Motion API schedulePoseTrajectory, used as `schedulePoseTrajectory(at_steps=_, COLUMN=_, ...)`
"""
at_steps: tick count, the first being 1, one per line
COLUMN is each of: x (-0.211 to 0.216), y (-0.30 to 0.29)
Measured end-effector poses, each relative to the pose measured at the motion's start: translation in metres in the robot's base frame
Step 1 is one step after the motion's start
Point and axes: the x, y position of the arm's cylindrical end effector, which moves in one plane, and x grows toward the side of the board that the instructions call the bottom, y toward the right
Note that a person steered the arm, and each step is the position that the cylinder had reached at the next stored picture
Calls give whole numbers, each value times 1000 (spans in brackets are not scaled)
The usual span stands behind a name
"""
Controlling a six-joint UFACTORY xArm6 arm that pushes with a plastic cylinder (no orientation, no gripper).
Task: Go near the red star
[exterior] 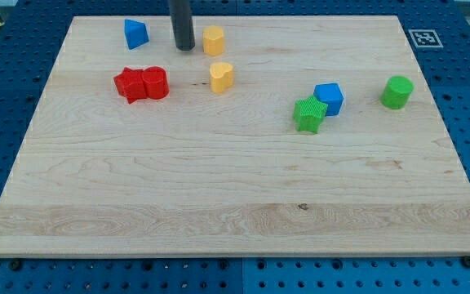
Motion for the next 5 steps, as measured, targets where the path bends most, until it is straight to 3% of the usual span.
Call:
schedulePoseTrajectory(at_steps=3, x=34, y=33)
schedulePoseTrajectory(at_steps=5, x=0, y=36)
